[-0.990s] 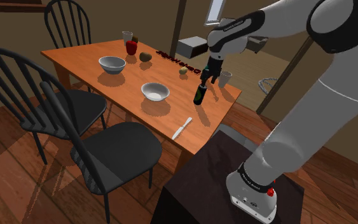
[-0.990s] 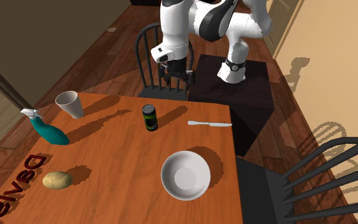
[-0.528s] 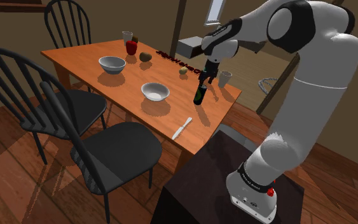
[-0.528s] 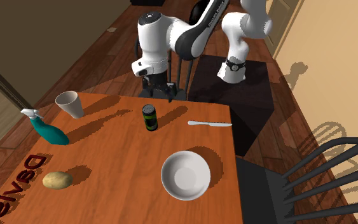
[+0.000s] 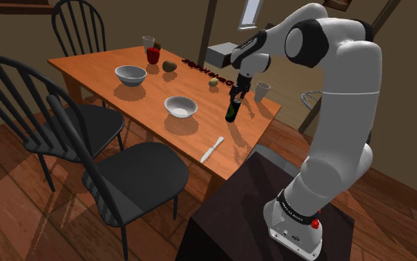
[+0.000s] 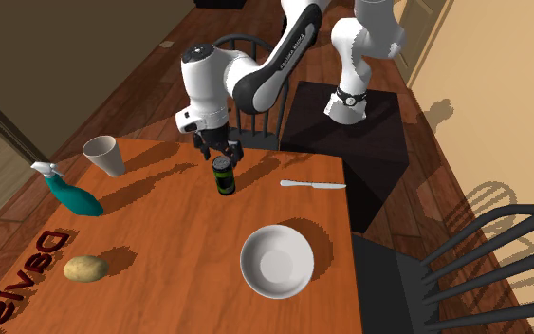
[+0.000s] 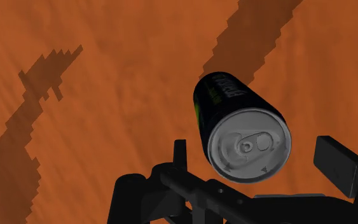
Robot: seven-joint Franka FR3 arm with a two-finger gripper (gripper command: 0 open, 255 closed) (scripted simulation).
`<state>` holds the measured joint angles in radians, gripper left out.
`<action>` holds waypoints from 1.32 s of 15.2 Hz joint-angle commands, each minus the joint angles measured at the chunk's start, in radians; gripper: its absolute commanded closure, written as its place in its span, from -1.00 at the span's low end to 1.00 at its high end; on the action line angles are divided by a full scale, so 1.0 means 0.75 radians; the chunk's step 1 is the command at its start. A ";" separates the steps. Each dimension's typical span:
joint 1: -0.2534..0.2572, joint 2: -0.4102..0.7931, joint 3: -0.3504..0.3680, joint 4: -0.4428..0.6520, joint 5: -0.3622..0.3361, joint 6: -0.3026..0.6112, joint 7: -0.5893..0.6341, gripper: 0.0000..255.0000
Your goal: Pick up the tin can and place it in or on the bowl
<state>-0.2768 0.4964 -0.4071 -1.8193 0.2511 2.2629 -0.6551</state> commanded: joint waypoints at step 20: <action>-0.017 0.070 0.023 -0.003 0.035 0.071 -0.021 1.00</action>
<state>-0.2896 0.5482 -0.3899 -1.8210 0.2775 2.3158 -0.6707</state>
